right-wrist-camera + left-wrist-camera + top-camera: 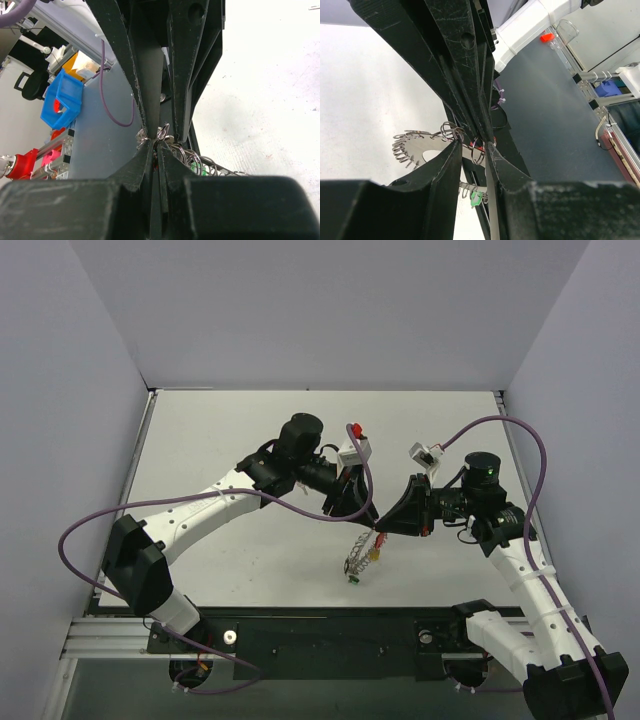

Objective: Put the keys on the keyring

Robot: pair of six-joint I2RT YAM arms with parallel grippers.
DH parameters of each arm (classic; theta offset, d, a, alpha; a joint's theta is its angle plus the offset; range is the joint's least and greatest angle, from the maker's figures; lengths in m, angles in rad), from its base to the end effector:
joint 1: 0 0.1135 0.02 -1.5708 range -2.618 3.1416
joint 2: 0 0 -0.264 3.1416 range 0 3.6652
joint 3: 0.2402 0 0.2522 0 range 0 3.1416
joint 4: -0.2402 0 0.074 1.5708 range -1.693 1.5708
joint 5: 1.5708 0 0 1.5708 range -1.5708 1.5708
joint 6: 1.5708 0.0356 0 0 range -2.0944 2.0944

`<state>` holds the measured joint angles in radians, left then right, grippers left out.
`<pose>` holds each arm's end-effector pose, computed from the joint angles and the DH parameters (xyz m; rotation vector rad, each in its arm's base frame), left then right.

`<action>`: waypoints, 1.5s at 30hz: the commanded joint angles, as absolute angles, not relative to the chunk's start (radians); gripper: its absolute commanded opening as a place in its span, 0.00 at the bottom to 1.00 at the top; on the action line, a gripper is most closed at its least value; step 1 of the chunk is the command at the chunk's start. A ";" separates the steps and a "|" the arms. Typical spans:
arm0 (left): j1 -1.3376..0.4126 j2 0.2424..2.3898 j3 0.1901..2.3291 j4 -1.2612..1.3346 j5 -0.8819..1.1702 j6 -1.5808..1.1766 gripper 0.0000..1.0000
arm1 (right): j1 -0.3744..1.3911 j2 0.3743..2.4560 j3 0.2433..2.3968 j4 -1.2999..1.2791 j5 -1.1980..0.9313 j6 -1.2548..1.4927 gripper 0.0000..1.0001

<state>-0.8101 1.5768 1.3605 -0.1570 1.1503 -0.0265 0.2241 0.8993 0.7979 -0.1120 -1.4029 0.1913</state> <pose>0.2220 -0.2804 0.3512 1.4924 1.4257 -1.6413 0.1713 0.0750 0.3381 -1.0665 1.5114 1.5179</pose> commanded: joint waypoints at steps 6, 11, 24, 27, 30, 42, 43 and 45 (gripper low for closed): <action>-0.816 1.549 1.368 -0.101 1.190 -0.046 0.33 | 0.229 0.877 0.801 -0.051 -1.440 0.199 0.00; -0.818 1.545 1.362 -0.106 1.196 -0.043 0.31 | 0.229 0.877 0.799 -0.049 -1.442 0.199 0.00; -0.828 1.546 1.376 -0.147 1.218 -0.023 0.20 | 0.227 0.871 0.799 -0.049 -1.439 0.201 0.00; -0.828 1.545 1.379 -0.159 1.226 -0.021 0.06 | 0.227 0.873 0.798 -0.046 -1.439 0.199 0.00; -0.828 1.545 1.381 -0.181 1.232 -0.015 0.00 | 0.227 0.871 0.798 -0.046 -1.439 0.202 0.00; -0.830 1.381 1.136 0.180 1.040 -0.222 0.00 | 0.189 0.864 0.830 -0.116 -1.396 0.201 0.32; -0.830 1.362 1.108 0.205 1.002 -0.232 0.00 | 0.186 0.865 0.837 -0.139 -1.393 0.171 0.36; -0.834 1.322 1.039 0.299 0.953 -0.268 0.00 | 0.176 0.865 0.853 -0.181 -1.391 0.164 0.41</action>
